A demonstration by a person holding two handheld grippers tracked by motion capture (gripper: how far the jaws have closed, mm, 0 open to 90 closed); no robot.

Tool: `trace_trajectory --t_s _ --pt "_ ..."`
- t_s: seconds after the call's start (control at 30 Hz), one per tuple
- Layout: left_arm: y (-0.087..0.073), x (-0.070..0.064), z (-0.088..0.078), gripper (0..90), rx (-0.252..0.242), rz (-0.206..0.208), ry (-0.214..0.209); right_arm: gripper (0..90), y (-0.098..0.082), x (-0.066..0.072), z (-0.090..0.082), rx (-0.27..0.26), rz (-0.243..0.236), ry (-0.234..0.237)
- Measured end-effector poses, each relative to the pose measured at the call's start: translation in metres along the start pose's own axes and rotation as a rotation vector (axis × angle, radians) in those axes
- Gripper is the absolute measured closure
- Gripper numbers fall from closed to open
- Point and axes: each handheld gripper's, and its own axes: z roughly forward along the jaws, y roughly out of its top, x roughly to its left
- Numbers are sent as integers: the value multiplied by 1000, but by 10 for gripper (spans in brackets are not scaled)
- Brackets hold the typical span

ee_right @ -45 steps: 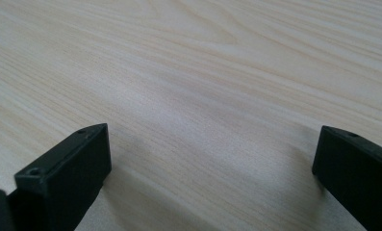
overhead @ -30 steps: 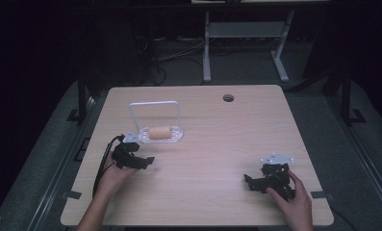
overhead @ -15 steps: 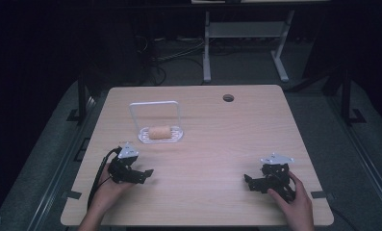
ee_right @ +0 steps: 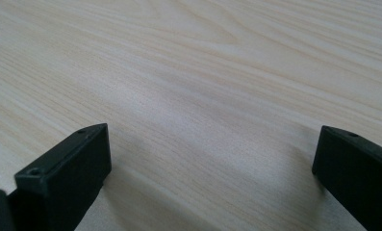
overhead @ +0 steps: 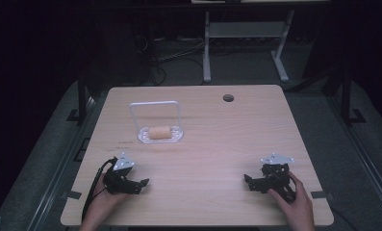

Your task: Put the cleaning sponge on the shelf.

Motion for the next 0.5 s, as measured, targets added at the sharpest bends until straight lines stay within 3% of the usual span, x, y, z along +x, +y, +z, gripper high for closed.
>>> trace_trajectory --t_s 0.17,0.3,0.5 --pt "-4 1 1 130 -14 6 -12 0 0 0 0 0 0 0" --pt "-13 2 1 129 -84 12 -24 0 0 0 0 0 0 0" --pt "-13 2 1 130 -83 14 -24 0 0 0 0 0 -1 0"
